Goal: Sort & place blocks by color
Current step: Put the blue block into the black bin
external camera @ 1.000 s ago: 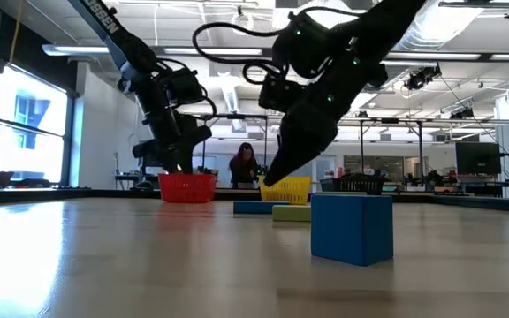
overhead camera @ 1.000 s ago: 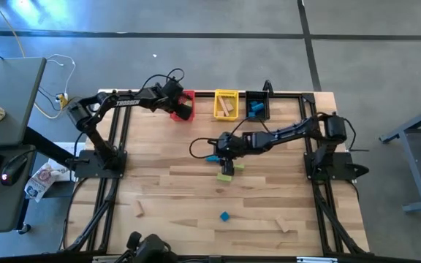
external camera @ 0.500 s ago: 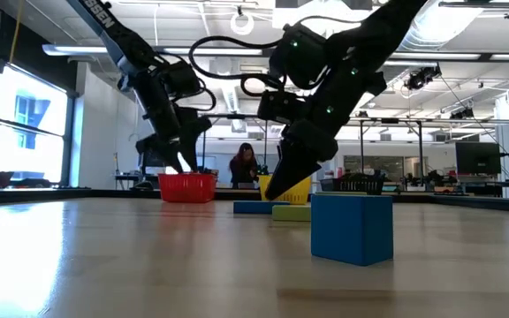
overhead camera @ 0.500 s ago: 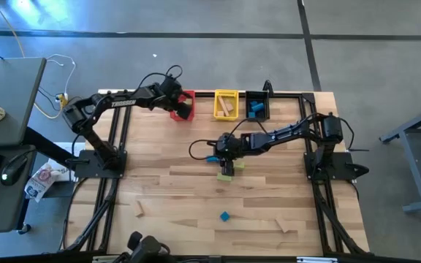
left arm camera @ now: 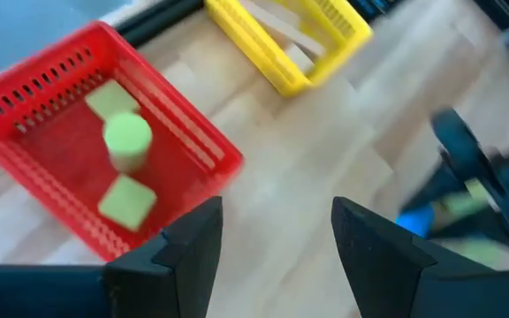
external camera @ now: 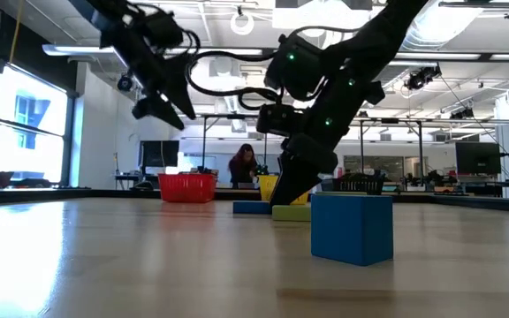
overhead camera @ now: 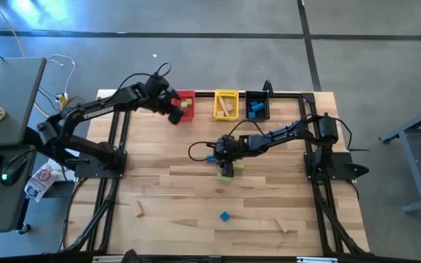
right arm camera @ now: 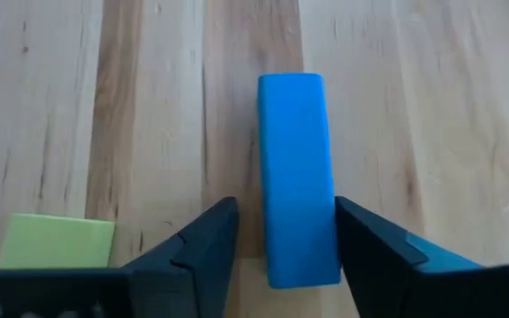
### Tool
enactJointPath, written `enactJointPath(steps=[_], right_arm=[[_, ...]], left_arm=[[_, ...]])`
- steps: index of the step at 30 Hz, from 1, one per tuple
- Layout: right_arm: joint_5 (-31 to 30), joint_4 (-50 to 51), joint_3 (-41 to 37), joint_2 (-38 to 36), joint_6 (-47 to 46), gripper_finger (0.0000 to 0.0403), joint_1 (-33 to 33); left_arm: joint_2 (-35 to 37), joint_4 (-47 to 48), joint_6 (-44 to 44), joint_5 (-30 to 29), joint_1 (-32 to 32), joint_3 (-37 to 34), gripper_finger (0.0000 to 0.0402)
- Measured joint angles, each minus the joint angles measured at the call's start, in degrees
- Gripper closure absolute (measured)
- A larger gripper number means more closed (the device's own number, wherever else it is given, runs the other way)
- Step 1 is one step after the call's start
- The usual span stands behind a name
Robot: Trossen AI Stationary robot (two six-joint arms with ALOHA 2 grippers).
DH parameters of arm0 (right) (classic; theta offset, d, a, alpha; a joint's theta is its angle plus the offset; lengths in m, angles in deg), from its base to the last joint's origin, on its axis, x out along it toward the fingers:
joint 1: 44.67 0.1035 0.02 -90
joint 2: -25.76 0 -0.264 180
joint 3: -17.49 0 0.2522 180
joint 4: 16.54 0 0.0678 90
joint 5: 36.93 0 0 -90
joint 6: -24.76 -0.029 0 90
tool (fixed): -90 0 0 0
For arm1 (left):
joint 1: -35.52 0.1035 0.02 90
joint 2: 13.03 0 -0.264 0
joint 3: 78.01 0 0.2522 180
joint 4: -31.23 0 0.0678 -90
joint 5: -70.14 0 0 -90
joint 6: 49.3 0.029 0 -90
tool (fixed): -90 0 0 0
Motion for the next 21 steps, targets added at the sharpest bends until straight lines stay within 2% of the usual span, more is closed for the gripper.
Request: enactJointPath(steps=[6,15,18,21], right_arm=[[-0.2,-0.2,0.0,0.0,-1.0,0.0325,0.2],[-4.2,0.6,-0.1,-0.6,-4.2,0.0329,0.4],[-7.2,2.5,-0.3,-2.2,-5.2,0.0329,0.4],[-12.9,5.7,-0.3,-5.2,-6.9,0.0329,0.3]], left_arm=[[6.9,10.1,0.6,-0.2,-6.0,0.0,0.0202],[11.1,18.3,0.0,-1.4,-16.2,0.0,0.0202],[11.0,19.3,-1.9,-5.6,-19.8,0.0,0.0202],[11.0,20.4,-2.9,-9.8,-23.3,0.0,0.0202]])
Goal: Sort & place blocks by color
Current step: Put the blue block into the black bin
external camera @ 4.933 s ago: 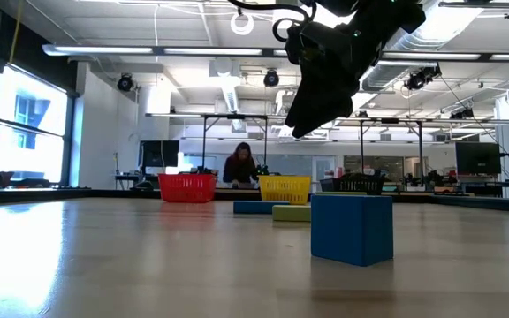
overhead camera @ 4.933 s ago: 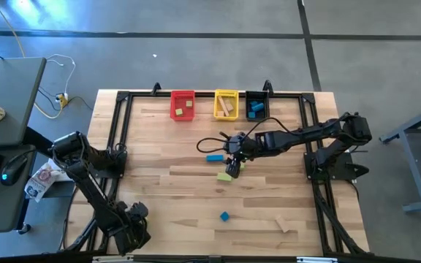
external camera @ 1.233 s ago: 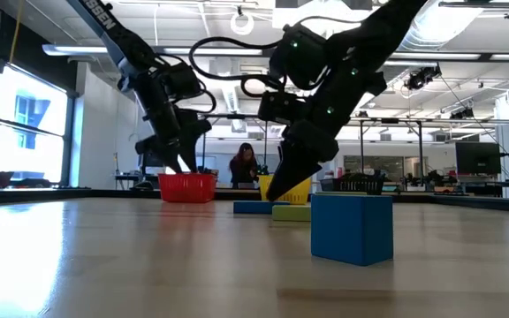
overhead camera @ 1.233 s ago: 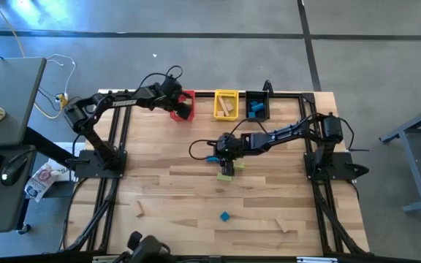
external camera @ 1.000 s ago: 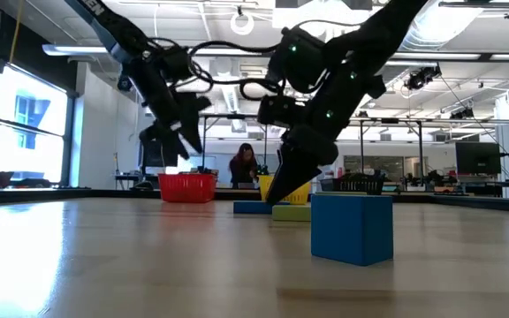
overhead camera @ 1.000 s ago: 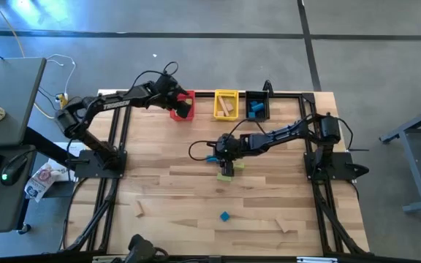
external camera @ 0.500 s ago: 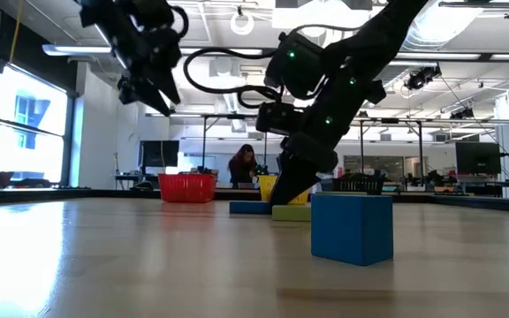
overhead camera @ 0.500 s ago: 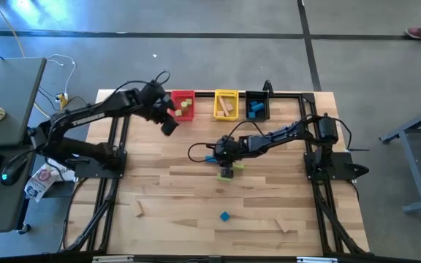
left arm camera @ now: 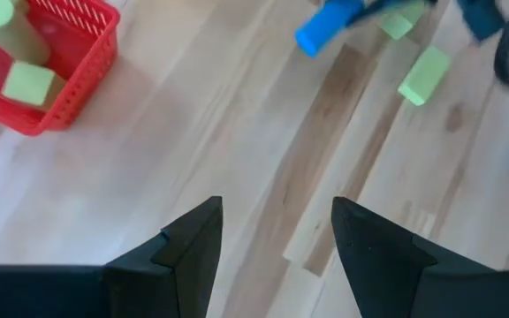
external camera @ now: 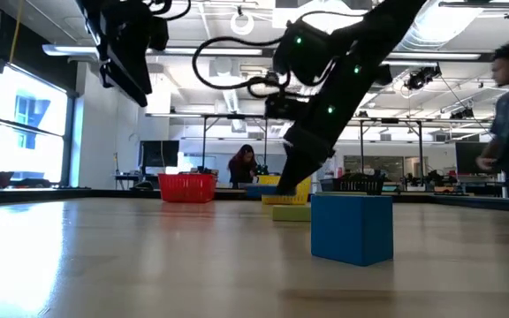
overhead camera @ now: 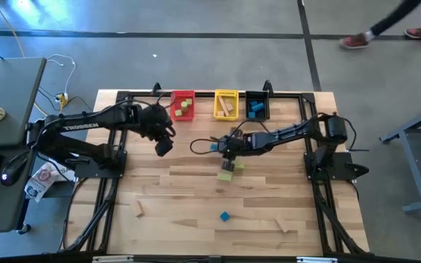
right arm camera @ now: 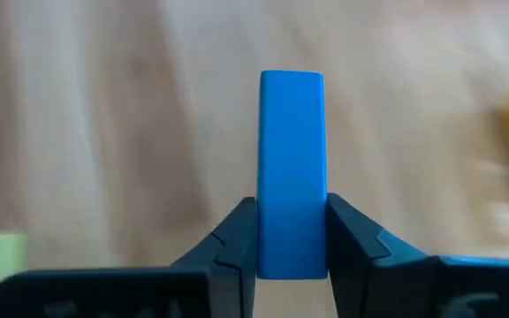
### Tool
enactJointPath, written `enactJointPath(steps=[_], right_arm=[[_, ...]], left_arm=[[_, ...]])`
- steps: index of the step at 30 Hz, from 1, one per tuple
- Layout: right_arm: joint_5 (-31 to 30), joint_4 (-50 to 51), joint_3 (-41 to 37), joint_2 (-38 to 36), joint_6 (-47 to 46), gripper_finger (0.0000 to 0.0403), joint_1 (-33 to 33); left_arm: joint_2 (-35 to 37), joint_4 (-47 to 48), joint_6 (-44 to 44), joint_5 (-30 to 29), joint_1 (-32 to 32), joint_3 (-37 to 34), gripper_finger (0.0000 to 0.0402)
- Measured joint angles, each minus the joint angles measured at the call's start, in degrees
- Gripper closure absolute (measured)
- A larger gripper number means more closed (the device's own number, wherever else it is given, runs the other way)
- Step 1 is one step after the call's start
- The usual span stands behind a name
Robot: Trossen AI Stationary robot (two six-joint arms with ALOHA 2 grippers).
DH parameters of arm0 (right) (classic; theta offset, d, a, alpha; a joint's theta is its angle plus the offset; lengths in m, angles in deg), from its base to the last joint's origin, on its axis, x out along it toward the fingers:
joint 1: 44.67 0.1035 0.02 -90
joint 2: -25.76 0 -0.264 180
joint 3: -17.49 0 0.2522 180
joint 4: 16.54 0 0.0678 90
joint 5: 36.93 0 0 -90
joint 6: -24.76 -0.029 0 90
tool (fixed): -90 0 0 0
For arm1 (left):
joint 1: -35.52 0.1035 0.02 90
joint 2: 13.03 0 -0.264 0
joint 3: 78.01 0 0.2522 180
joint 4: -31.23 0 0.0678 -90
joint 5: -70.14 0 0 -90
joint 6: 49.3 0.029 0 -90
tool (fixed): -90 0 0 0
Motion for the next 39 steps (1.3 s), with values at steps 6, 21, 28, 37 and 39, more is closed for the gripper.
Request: enactJointPath(steps=[6,21,28,37,39], right_arm=[[-11.0,9.1,0.1,-6.5,-4.3,0.0329,-0.8],[-26.4,21.6,0.1,-18.3,-17.2,0.0329,-12.1],[-18.7,22.4,0.1,-15.3,-18.3,0.0329,-20.3],[-10.7,23.6,0.1,-11.4,-18.5,0.0329,-27.0],[-9.5,23.4,0.1,-11.0,-18.2,0.0326,-28.0]], left_arm=[[0.0,-0.1,-3.0,-5.3,-6.6,0.0,0.0202],[0.0,-0.4,-10.6,-12.9,-18.5,0.0,0.0202],[-0.1,-0.3,-14.5,-14.5,-24.1,0.0,0.0202],[-0.1,-0.3,-19.1,-14.5,-31.0,0.0,0.0202],[-0.1,-0.3,-20.3,-14.5,-32.3,0.0,0.0202]])
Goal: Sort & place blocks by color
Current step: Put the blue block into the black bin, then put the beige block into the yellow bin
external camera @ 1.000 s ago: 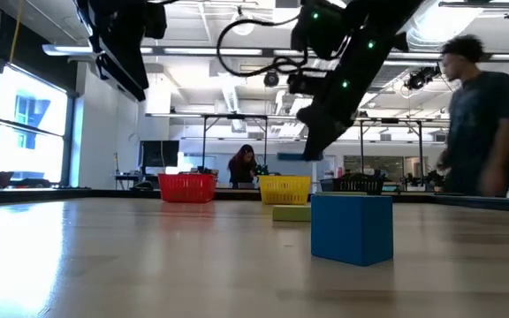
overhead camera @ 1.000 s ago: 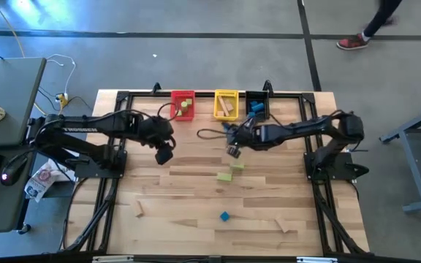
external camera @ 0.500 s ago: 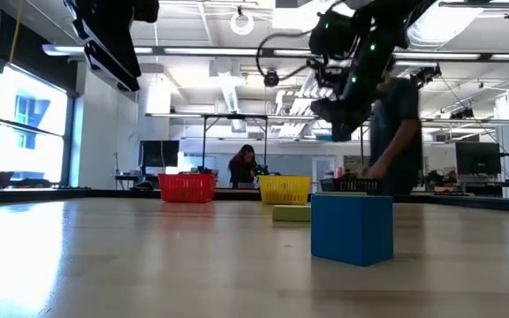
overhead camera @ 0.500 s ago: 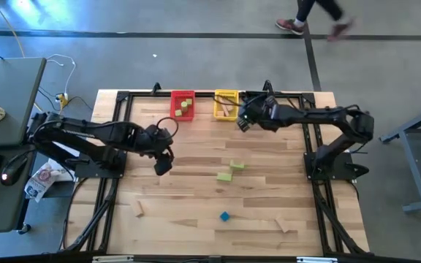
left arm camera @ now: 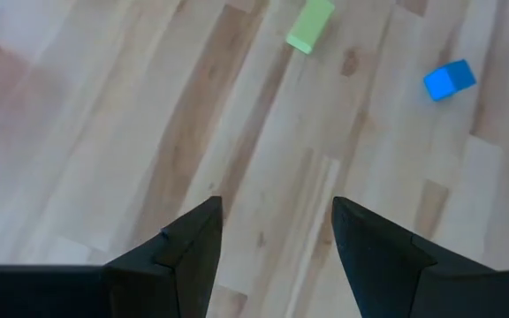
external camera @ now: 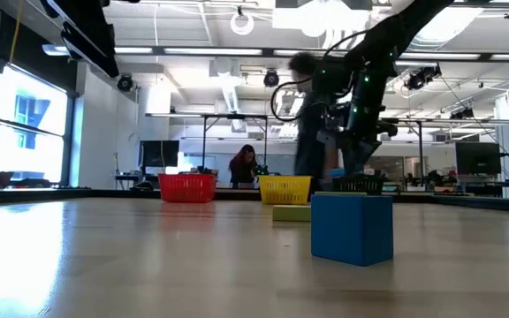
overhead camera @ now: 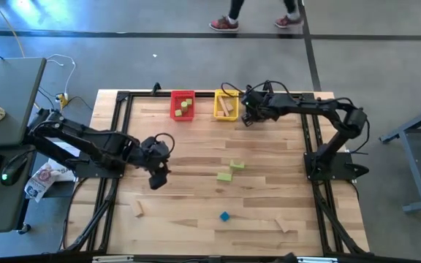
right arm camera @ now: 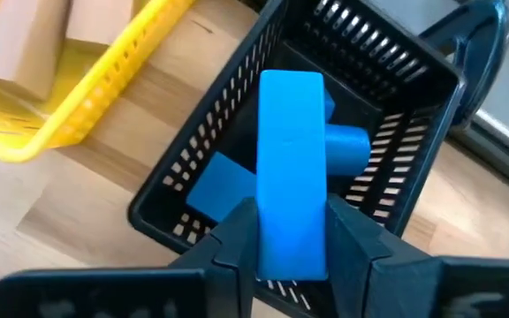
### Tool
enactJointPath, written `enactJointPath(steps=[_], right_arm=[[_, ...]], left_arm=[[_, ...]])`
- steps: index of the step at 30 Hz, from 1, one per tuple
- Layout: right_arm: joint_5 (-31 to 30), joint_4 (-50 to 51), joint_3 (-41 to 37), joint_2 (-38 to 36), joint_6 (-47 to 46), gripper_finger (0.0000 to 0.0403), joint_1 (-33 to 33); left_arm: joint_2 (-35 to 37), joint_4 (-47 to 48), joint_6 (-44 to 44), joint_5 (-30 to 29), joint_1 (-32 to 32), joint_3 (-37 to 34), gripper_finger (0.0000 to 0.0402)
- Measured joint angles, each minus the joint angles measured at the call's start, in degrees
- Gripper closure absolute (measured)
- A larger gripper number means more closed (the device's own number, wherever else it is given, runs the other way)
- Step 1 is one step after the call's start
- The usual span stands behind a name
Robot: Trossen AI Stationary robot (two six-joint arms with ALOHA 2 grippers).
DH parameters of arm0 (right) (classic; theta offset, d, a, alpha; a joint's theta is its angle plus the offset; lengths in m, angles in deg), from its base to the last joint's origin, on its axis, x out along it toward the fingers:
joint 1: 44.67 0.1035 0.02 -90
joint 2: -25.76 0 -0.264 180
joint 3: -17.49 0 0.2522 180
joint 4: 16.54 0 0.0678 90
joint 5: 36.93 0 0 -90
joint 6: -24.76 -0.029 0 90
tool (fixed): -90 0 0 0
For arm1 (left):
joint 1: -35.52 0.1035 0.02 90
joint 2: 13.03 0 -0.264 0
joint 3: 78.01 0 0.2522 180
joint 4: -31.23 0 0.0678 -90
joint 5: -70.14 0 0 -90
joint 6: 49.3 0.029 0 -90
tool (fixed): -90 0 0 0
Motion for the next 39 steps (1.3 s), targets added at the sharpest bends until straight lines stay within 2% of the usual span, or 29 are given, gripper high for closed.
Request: enactJointPath(steps=[6,13,19,29,33,39], right_arm=[[4.7,0.3,0.0,0.2,-0.9,0.0282,-2.7],[4.2,0.3,0.0,0.2,-0.8,0.0255,-3.3],[8.8,0.3,0.0,-0.3,-0.2,0.0251,-3.2],[9.1,-0.4,0.0,-6.2,-0.3,0.0250,0.4],[9.3,-0.6,0.0,-8.2,-0.3,0.0250,2.8],[9.1,-0.7,0.0,-8.8,-0.3,0.0250,6.3]], left_arm=[[0.0,0.0,-4.1,0.0,-4.7,0.0,0.0202],[-1.6,0.7,-8.9,-0.4,-10.4,0.0,0.0202],[-4.7,1.4,-15.2,-0.4,-15.2,0.0,0.0202],[-10.2,6.6,-27.9,0.7,-22.7,0.0,0.0202],[-11.9,7.1,-28.5,2.6,-25.6,0.0,0.0202],[-14.0,7.9,-19.8,5.9,-30.9,0.0,0.0202]])
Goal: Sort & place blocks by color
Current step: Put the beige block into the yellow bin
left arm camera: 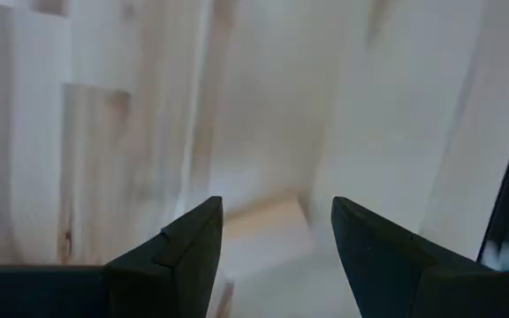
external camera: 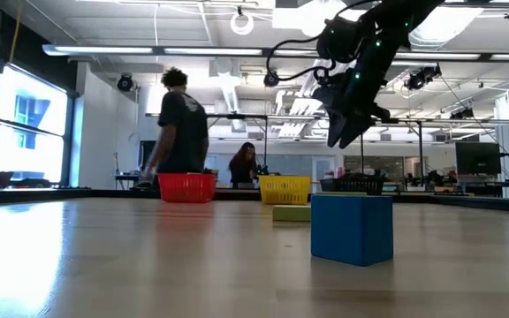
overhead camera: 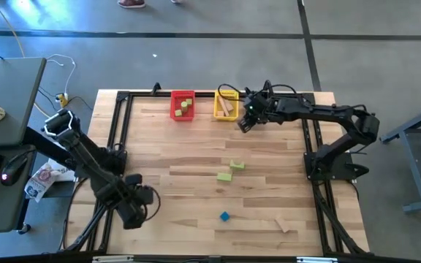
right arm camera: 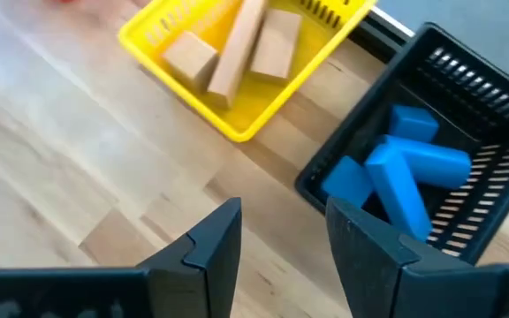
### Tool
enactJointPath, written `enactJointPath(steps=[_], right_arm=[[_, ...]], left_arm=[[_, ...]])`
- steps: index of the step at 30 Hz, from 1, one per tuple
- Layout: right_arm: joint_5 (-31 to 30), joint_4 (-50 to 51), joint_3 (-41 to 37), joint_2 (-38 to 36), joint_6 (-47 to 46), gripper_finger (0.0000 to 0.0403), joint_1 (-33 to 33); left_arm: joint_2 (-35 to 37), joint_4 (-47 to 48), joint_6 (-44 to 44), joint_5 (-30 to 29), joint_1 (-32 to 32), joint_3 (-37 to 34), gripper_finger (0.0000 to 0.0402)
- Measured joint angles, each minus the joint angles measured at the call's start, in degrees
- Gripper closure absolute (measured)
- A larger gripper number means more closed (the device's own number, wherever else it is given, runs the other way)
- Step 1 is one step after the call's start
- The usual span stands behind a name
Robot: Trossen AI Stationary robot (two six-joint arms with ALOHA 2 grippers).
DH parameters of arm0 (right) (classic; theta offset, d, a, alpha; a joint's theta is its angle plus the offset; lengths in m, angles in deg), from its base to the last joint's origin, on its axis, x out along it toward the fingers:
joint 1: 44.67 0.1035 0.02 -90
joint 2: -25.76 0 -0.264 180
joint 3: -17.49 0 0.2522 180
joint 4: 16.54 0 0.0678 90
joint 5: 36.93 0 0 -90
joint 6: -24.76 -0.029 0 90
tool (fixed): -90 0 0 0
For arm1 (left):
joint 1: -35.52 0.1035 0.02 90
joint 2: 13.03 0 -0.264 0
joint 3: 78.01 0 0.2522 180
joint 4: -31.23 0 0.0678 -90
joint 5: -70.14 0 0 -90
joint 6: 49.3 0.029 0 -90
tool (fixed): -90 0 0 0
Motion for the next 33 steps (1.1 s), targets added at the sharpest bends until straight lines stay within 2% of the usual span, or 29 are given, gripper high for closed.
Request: enactJointPath(steps=[5,8,15,21,33], right_arm=[[-0.1,-0.5,0.0,0.0,0.0,0.0250,2.1],[-0.1,-0.7,0.0,0.0,0.0,0.0250,3.0],[-0.2,-1.3,0.0,0.0,-1.5,0.0250,3.8],[-0.2,-1.3,0.0,0.0,-3.0,0.0250,3.7],[-0.2,-1.6,0.0,0.0,-3.1,0.0250,3.7]], left_arm=[[-1.4,1.5,9.2,4.1,-4.5,0.0,0.0202],[-2.1,1.9,14.9,4.3,-6.6,0.0,0.0202],[-4.3,1.9,24.2,4.2,-7.5,0.0,0.0202],[-8.8,1.9,33.3,4.7,-7.5,0.0,0.0202],[-15.1,1.9,35.2,4.7,-7.5,0.0,0.0202]])
